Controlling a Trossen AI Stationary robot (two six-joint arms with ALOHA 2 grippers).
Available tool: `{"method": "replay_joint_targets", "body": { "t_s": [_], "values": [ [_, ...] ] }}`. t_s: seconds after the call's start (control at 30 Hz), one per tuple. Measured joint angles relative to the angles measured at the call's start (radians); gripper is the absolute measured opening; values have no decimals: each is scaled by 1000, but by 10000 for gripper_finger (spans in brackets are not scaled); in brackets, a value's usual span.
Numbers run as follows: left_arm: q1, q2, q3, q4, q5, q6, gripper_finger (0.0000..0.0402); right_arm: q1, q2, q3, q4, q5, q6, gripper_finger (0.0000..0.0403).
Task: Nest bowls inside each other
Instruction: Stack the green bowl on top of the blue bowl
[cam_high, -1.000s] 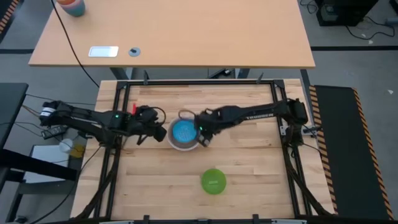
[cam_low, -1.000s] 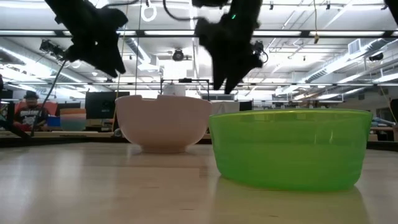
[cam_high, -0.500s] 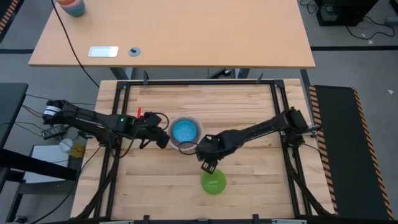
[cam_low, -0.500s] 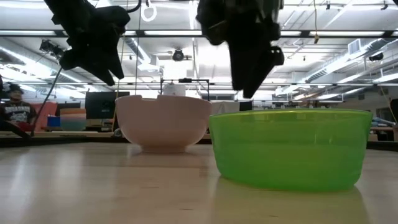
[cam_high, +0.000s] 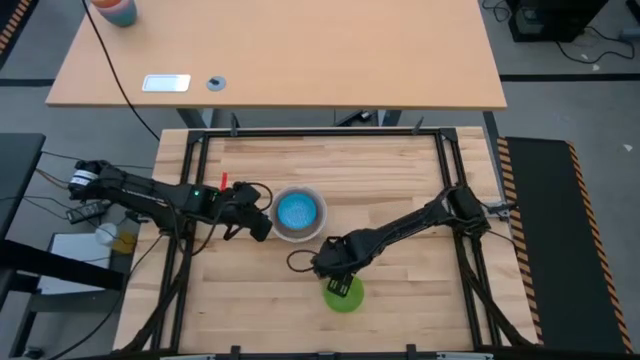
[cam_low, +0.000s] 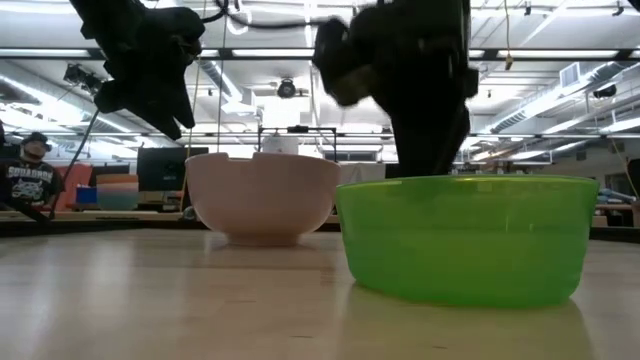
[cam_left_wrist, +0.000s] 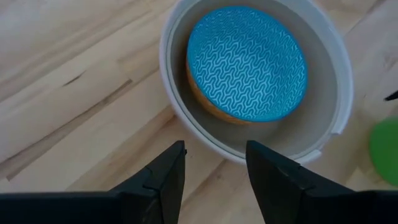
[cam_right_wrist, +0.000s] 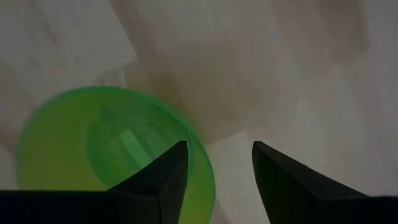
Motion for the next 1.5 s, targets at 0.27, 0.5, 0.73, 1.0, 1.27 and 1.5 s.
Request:
{"method": "replay_joint_targets", "body": {
  "t_s": [0.27,0.5,0.73,1.0,1.27,1.5],
  "values": [
    [-2,0,0,0,34,3,173,-1,44,-3,31,-11,18,102],
    [-33,0,0,-2,45,-4,173,-25,-13,-3,30,77,21,17],
    [-56,0,0,-14,45,-23,173,-89,-130,-3,37,152,14,8],
    [-56,0,0,-47,45,-53,173,-193,-197,-3,138,260,-55,8],
    [-58,0,0,-47,54,-72,173,-347,-87,-2,493,267,-183,8],
    [-68,0,0,-45,63,-119,173,-405,-56,-2,314,238,-149,8]
  ]
}}
